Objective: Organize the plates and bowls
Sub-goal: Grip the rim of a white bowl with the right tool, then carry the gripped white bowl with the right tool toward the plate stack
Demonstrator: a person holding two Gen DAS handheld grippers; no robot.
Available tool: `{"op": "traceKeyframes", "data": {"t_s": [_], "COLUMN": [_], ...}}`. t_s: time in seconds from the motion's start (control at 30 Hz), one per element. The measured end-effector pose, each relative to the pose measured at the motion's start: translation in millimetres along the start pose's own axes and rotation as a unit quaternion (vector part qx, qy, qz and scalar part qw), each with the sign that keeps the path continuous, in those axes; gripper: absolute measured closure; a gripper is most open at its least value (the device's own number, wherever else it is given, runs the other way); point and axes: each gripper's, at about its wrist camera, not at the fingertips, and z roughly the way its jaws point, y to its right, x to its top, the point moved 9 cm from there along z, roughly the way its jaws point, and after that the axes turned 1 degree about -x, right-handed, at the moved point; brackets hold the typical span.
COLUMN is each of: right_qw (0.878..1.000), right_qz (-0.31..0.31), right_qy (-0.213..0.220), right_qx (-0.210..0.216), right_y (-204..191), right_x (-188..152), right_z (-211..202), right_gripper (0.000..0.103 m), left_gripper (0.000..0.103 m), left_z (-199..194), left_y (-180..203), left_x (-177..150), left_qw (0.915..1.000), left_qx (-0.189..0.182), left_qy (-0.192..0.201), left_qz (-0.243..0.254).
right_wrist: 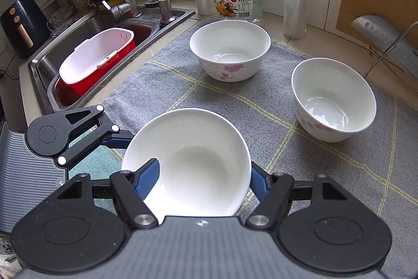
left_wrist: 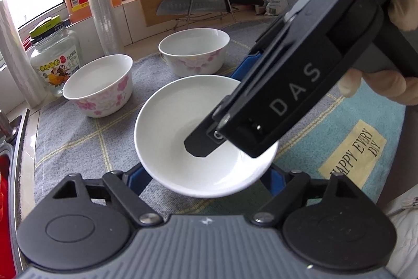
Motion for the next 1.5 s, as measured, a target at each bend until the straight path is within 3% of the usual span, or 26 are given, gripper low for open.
{"op": "traceKeyframes", "data": {"t_s": [0.47,1.0,1.5], "right_qw": [0.999,0.99,0.985], "right_qz": [0.046,0.11,0.139], "right_qy": [0.017,0.032,0.03], "right_qx": [-0.024,-0.081,-0.102], "right_y": [47,131,175], "right_x": [-28,-75,-88], "right_z": [-41,-90,-92], "right_gripper": [0.026,0.026,0.026], "left_gripper": [0.016,0.016,0.016], "left_z": [3,47,80], "left_y": [52,128,144], "left_x": [37,92,106], "left_qw": [0.9976,0.9891,0.9863], "left_qx": [-0.036,-0.096,-0.113], "left_qy": [-0.005,0.002,-0.002], "left_qz": [0.059,0.111,0.12]}}
